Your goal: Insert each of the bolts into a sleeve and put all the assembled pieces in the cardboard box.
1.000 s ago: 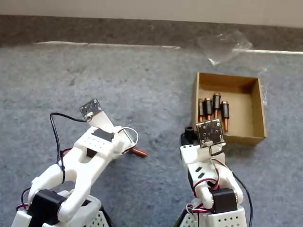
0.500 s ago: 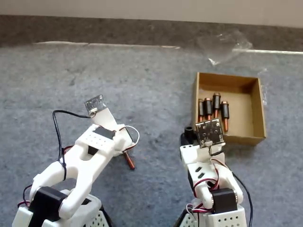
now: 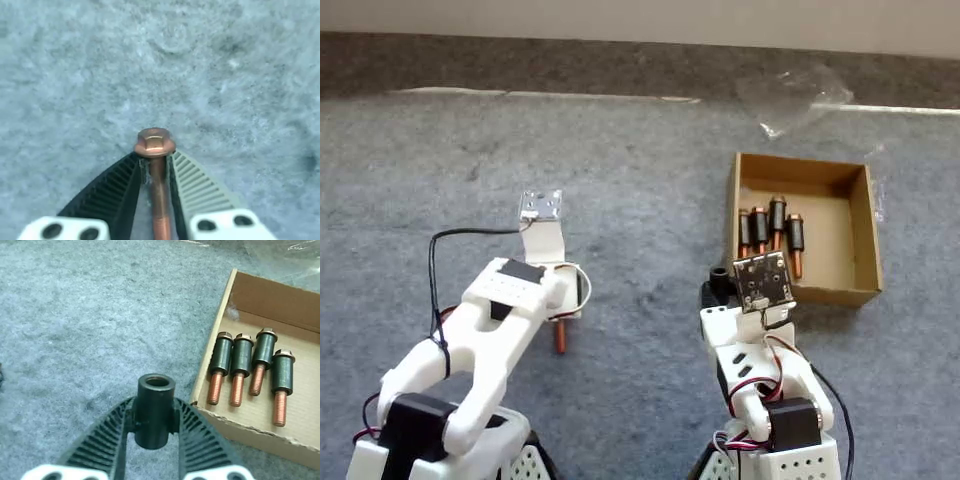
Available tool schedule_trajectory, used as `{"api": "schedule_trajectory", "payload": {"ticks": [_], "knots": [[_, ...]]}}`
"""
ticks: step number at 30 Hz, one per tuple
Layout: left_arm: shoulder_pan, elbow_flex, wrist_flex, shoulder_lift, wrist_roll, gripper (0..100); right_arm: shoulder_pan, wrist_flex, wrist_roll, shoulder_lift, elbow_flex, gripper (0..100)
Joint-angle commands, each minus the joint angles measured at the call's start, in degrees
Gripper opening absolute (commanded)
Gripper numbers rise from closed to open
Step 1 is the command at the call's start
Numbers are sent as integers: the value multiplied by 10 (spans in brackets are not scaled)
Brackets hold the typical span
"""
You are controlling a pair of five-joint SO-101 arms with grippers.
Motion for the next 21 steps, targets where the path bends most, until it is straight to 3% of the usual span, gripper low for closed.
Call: {"api": "schedule_trajectory", "payload": {"ticks": [1,8,11,16,21], "knots": [[-27,-25,-7,0,-127,77,6,-22,7,-6,-10,4],[-24,-24,-6,4,-297,77,6,-22,7,-6,-10,4],[-24,-28,14,5,-303,77,6,-22,7,-6,-10,4],[-23,-89,128,5,-304,77,5,-22,7,-6,-10,4],[-23,-136,192,6,-312,77,5,-22,7,-6,-10,4]]}}
